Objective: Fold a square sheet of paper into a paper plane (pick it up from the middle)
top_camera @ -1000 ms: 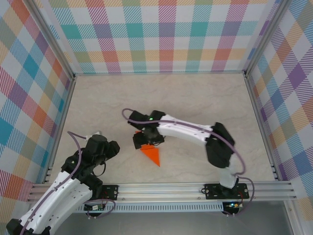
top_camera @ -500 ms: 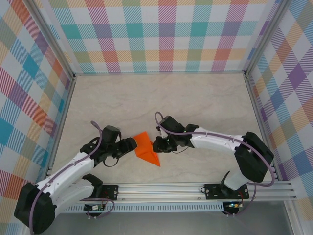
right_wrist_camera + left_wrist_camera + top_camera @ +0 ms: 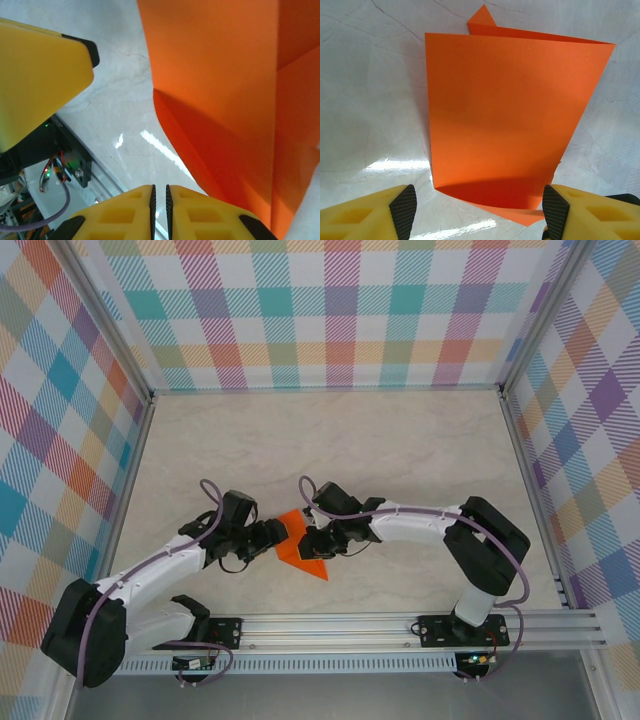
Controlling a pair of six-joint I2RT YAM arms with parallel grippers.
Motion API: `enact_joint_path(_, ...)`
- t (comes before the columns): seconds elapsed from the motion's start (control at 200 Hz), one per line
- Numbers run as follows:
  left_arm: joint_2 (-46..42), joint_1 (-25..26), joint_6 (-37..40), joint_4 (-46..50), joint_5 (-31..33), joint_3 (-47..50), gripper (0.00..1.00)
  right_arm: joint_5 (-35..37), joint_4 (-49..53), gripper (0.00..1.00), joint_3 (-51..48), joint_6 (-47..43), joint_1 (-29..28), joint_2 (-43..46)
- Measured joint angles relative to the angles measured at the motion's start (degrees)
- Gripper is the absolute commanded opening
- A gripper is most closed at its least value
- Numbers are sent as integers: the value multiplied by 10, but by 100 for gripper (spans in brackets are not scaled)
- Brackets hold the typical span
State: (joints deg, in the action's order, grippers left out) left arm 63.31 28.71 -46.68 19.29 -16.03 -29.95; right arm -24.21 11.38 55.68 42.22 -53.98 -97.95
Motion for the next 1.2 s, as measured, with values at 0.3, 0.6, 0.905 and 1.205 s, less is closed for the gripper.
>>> enact_joint_path(0.3, 50, 0, 13, 0, -3, -21, 77, -7, -78, 18, -43, 12, 42, -32)
enact_joint_path(0.6, 106, 0, 13, -22, -20, -34, 78, -66, -200, 20, -107, 54, 79, -55)
enact_joint_path(0.905, 141, 0, 6, -74, -41, -42, 76, -106, -271, 20, -137, 82, 96, -60)
enact_joint_path(1.205, 162, 0, -26, -124, -50, -40, 72, -110, -272, 20, -137, 84, 97, -62)
